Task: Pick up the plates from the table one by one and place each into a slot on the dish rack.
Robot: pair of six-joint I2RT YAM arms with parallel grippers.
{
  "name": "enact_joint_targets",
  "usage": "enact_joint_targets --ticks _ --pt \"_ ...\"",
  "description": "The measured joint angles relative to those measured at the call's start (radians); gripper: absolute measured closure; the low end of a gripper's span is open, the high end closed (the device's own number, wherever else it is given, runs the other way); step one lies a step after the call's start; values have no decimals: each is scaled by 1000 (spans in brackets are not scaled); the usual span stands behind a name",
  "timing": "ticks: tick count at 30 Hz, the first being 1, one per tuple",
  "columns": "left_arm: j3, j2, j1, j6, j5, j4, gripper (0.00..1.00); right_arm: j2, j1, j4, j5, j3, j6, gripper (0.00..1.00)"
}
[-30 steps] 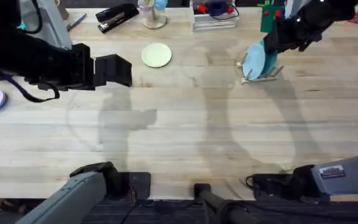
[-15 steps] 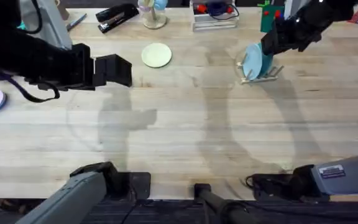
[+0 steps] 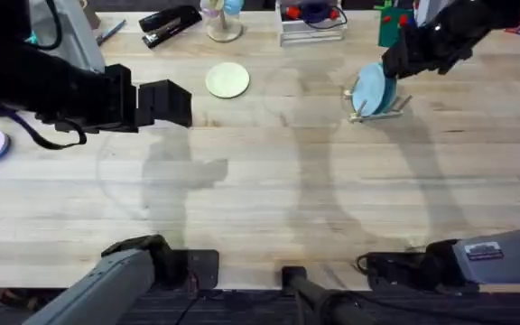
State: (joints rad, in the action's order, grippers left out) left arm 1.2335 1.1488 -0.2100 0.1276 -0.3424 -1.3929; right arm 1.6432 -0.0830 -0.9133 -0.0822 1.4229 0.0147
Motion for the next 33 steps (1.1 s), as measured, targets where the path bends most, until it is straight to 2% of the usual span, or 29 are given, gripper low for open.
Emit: enact_joint_targets --ticks 4,8,10,12,13,14,20,21,26,27,33 --pt "0 0 0 0 0 -2 7 -56 0 -35 0 33 0 805" --pt "0 0 0 0 0 -2 6 -132 0 -76 1 74 1 663" --pt "0 0 0 0 0 -2 6 -169 -3 -94 3 83 1 524" --pt "0 0 0 0 0 -2 7 -202 -8 -111 22 85 1 276" --pt "0 0 0 0 0 -2 7 -215 -13 -116 41 86 1 120" --pt "0 0 0 0 0 -2 6 -222 -18 -117 60 86 -1 41" --pt "0 0 0 0 -9 29 6 -224 -68 -105 229 86 12 7" --pt "0 0 0 -3 -14 36 61 -222 -82 -98 250 86 16 7" --pt "0 0 0 -6 -39 86 844 -214 -167 -8 305 86 37 7" --pt "0 0 0 -11 -46 107 931 -213 -183 19 312 86 43 7" --pt "5 68 0 -49 -141 241 961 -198 -262 137 328 86 87 7"
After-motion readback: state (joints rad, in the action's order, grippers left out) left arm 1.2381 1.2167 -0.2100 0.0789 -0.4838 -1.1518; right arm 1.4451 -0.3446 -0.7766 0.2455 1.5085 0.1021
